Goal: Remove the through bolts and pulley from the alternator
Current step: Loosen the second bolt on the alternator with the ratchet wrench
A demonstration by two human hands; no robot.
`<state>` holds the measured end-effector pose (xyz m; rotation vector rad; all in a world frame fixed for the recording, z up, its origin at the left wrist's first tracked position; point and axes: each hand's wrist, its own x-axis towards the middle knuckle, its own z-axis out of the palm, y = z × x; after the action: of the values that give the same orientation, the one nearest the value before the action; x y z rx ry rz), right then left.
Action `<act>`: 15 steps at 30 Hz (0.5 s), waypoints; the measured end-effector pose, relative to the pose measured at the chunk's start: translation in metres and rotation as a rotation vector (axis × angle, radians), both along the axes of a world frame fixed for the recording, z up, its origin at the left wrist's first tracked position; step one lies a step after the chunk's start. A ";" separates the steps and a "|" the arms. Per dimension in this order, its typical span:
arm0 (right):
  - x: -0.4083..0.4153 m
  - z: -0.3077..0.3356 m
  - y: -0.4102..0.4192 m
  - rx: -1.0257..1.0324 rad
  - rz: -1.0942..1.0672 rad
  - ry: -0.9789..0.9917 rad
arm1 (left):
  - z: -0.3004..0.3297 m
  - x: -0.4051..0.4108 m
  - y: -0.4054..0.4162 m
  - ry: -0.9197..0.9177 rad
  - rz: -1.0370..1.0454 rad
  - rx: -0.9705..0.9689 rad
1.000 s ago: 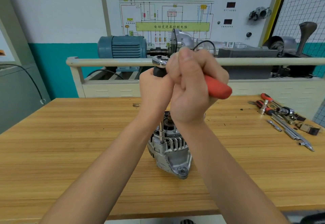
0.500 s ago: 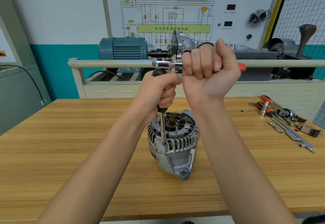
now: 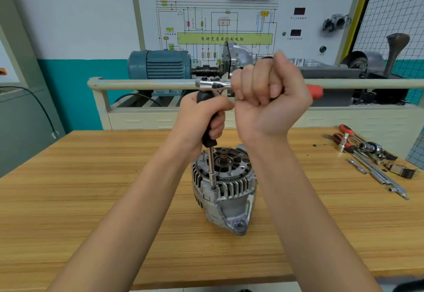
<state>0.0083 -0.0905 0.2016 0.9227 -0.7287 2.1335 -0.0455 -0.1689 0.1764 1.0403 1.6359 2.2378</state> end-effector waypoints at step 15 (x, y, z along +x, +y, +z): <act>-0.001 -0.013 -0.031 0.102 -0.585 0.140 | 0.003 0.009 0.021 0.061 0.451 -0.057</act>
<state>0.0077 -0.1215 0.1886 0.7806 -0.9105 1.5177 -0.0363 -0.1482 0.1791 0.7928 2.1238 2.4203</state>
